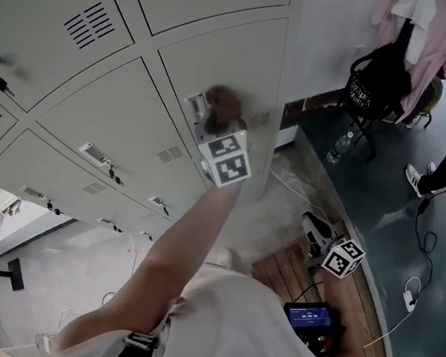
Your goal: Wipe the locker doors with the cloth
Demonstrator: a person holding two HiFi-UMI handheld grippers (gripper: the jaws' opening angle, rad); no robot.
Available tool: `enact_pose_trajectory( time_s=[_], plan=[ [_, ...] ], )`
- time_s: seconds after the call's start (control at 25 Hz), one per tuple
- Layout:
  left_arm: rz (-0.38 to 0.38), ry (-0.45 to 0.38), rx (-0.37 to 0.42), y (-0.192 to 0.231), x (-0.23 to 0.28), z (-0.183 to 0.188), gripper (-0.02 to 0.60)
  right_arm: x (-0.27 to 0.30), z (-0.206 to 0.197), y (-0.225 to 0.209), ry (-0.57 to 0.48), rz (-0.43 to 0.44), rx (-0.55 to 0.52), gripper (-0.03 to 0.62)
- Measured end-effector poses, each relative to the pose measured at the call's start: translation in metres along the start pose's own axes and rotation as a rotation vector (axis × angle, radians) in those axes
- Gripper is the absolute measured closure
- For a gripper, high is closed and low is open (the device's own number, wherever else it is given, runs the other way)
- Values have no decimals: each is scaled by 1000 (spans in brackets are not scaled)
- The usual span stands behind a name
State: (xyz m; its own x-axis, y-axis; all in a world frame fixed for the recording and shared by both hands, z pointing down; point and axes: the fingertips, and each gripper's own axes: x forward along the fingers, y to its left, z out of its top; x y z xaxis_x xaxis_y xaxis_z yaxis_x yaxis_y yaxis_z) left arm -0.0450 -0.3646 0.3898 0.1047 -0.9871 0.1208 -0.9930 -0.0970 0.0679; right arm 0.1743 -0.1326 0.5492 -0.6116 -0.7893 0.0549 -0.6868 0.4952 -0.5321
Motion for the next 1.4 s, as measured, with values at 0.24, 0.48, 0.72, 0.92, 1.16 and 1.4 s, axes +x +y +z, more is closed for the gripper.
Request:
enact_pose_trajectory(
  time_s=[0.24,0.48,0.72,0.92,1.16,1.4],
  plan=[
    [-69,-260,273,-16,-35,158,505,13,-3,8,-27,47,24,571],
    [48,-225,929,-31,-21,204,505,17,-9,11,-57,67,51,571],
    [-43,-34,1314,-67,15,91,505,7,-16,7,-74,48,79,571],
    [-198,165,1408,-87,39,-32,505,-2,-16,3,-92,12,81,571],
    [-333,410,1458,-90,60,-152,505,-20,-23,-8,-128,-51,117,571],
    [-420,593,1533,-68,59,-240,505,-40,-23,-19,-161,-106,133,571]
  ],
)
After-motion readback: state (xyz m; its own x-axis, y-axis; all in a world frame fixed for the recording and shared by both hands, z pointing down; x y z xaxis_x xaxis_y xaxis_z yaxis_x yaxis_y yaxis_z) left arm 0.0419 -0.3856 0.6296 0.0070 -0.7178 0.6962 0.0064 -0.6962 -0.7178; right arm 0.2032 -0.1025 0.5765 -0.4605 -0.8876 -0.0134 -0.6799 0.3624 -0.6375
